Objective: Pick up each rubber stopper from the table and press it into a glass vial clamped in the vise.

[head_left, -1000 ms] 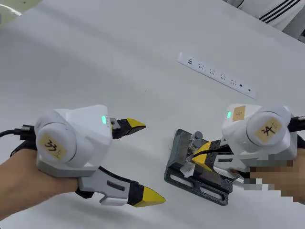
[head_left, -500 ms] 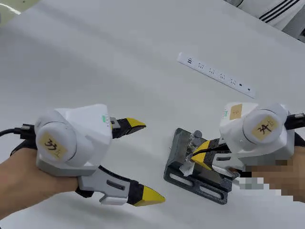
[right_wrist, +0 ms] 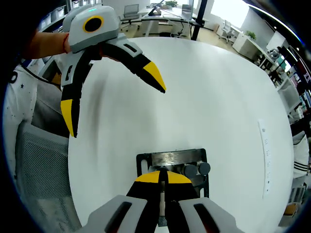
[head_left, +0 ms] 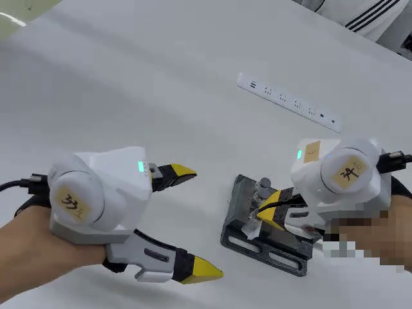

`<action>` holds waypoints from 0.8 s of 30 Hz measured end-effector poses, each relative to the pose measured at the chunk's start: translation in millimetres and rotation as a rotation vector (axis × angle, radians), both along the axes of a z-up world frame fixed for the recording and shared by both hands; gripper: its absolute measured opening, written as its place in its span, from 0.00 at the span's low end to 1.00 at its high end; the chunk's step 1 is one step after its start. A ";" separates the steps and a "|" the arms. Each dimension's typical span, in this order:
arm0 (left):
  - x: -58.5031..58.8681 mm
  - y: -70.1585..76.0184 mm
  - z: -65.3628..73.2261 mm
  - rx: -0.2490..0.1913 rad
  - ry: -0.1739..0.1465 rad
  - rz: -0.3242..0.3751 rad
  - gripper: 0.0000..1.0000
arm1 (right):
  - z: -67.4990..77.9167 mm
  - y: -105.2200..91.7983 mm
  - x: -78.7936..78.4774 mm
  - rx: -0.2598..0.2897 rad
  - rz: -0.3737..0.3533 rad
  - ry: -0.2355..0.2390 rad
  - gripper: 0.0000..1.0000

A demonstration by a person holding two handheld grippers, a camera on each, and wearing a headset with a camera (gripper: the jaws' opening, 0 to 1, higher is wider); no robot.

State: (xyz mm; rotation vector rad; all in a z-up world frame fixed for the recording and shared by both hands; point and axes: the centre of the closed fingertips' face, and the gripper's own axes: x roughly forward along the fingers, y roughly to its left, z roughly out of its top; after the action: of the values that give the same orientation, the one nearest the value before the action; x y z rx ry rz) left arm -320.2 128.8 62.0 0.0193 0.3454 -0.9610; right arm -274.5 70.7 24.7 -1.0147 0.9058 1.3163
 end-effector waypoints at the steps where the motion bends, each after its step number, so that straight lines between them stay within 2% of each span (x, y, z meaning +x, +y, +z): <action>1: 0.8 0.3 1.5 0.000 -0.003 0.001 0.85 | 0.1 0.5 -0.5 -0.011 0.010 -0.011 0.00; 8: 2.4 -2.3 5.8 0.000 -0.014 -0.006 0.85 | 0.8 -0.7 -1.1 -0.004 0.000 -0.019 0.00; 13: -0.1 -2.1 6.7 -0.002 -0.013 -0.002 0.84 | 0.3 0.3 -1.5 -0.018 0.029 -0.047 0.00; 24: -0.6 0.0 8.8 -0.002 -0.020 0.004 0.84 | -0.2 -0.2 -0.7 -0.019 0.023 -0.040 0.00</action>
State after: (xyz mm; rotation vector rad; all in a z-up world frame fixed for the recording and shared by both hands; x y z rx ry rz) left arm -320.7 128.8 70.8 0.0260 0.3258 -0.9568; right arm -275.2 70.5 24.5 -1.0656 0.8804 1.3038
